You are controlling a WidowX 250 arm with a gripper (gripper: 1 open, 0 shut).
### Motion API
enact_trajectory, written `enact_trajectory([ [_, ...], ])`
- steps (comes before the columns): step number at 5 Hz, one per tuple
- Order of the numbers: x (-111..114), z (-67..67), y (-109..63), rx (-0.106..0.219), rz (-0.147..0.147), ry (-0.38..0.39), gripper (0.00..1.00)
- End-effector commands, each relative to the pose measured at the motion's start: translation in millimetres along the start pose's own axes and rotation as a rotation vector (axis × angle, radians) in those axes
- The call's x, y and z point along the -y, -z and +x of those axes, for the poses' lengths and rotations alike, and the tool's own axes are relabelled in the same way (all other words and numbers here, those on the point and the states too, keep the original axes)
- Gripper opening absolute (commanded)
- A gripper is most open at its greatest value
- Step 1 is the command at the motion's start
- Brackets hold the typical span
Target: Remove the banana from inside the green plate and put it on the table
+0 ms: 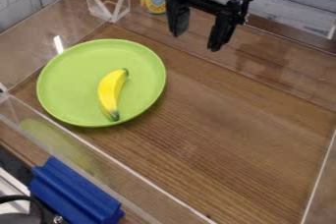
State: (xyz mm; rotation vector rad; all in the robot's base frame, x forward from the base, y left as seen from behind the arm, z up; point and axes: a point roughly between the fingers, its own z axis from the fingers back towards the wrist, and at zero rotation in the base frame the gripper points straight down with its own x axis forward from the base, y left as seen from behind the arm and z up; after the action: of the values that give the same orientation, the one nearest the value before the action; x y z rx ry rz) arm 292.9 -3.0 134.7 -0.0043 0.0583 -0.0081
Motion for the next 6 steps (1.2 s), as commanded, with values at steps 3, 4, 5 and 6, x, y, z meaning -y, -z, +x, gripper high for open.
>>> enact_trajectory([
  [3, -47.4, -42.9, 8.8, 0.066, -0.012, -0.2, 1.0],
  [4, -69.2, -53.9, 14.4, 0.096, -0.016, -0.237, 1.0],
  [5, -75.0, -54.4, 24.1, 0.099, -0.02, -0.256, 1.0],
  [6, -75.6, -54.6, 31.4, 0.093, -0.02, -0.26, 1.0],
])
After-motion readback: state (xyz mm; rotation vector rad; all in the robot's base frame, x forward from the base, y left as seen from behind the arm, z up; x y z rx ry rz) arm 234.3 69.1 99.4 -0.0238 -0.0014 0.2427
